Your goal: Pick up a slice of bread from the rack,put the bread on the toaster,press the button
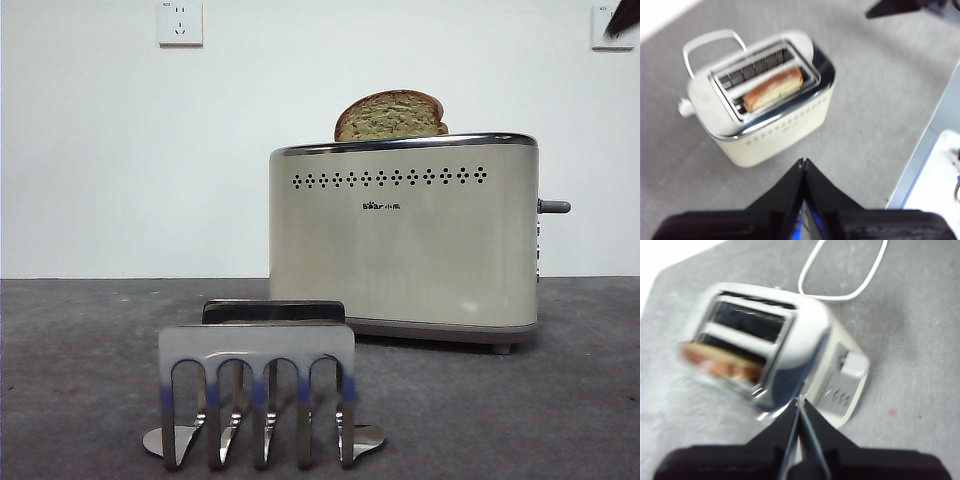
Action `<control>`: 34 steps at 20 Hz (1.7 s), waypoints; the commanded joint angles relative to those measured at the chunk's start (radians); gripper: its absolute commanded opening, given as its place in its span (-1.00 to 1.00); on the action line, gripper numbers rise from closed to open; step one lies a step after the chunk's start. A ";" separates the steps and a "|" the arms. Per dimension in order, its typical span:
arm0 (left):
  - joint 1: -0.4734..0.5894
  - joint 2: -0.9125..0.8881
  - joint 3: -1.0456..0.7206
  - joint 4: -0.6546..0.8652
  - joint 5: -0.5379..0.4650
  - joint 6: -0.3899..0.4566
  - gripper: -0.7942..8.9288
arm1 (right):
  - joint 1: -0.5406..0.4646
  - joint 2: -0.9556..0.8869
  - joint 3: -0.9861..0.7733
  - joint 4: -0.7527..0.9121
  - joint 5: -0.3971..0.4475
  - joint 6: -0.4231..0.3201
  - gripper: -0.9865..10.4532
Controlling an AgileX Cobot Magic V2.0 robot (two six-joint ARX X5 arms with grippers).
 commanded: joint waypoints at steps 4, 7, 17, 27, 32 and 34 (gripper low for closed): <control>-0.001 -0.080 -0.002 0.002 -0.002 -0.004 -0.84 | 0.001 -0.079 0.172 -0.158 0.024 -0.016 -0.83; -0.001 -0.082 -0.002 0.002 -0.002 -0.003 -0.84 | 0.001 -0.078 0.246 -0.158 0.041 -0.016 -0.83; 0.277 -0.286 -0.435 0.129 -0.054 0.086 -0.84 | 0.001 -0.058 0.297 -0.173 0.147 -0.016 -0.83; 0.662 -1.163 -1.785 1.194 -0.043 0.018 -0.84 | 0.001 0.023 0.297 -0.183 0.338 -0.016 -0.83; 0.671 -1.350 -1.974 1.245 -0.047 -0.090 -0.84 | 0.001 0.060 0.297 -0.183 0.404 -0.016 -0.83; 0.676 -1.395 -2.008 1.244 -0.047 -0.117 -0.84 | 0.001 0.072 0.297 -0.182 0.406 -0.016 -0.83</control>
